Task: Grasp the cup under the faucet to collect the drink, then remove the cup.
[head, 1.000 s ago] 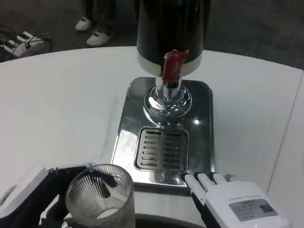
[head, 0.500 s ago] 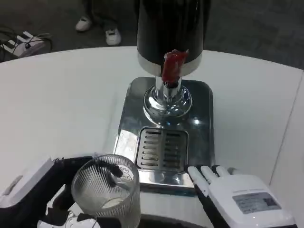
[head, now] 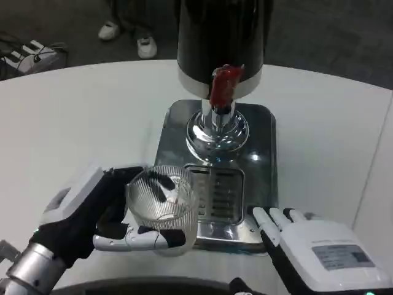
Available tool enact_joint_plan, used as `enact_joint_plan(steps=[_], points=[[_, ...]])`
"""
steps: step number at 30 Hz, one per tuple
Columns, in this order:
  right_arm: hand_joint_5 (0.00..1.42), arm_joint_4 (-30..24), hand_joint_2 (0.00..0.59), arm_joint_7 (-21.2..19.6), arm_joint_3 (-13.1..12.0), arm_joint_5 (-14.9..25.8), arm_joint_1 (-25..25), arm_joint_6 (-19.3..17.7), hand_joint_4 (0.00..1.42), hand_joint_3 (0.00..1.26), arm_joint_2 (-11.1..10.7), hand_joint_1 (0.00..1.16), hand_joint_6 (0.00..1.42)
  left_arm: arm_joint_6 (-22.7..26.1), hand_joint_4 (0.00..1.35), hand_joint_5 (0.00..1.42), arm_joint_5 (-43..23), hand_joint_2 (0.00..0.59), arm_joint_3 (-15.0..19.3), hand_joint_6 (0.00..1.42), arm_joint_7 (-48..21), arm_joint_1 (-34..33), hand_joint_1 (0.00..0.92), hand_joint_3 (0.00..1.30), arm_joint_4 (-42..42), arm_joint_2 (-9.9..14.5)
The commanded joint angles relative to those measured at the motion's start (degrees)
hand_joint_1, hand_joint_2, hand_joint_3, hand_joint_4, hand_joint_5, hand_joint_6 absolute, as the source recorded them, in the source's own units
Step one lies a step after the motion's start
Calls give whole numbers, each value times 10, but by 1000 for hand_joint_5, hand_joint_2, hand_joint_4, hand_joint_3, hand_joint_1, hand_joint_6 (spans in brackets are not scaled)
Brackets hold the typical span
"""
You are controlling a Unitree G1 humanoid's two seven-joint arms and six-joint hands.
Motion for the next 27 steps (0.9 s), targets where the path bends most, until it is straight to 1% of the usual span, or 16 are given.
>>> enact_joint_plan(steps=[1,3,7,15,19,24,27], points=[[0,-25,404,6,20,12,14,0,0,0,53,233,0,-7,1163,1363,31,0,-25,1424,36,-72,549,1068,72,2],[0,-28,404,7,17,16,16,-2,0,0,52,233,0,-11,1163,1364,45,0,-34,1424,50,-102,549,1068,108,5],[0,-31,404,8,13,22,19,-4,0,0,52,233,0,-18,1163,1365,60,0,-49,1424,75,-139,549,1068,154,11],[0,-31,400,10,14,27,18,-9,0,0,54,231,0,-15,1163,1365,83,0,-70,1424,120,-212,549,1075,239,20],[0,-32,400,13,14,27,17,-10,0,0,54,230,0,-13,1163,1365,96,0,-89,1424,136,-251,549,1076,287,21],[0,-38,397,17,16,25,20,-12,0,0,56,228,0,-14,1175,1365,108,0,-117,1424,152,-293,550,1077,338,15],[0,-42,396,19,15,25,23,-13,0,0,56,226,0,-15,1176,1365,113,0,-133,1424,158,-310,553,1077,352,4]])
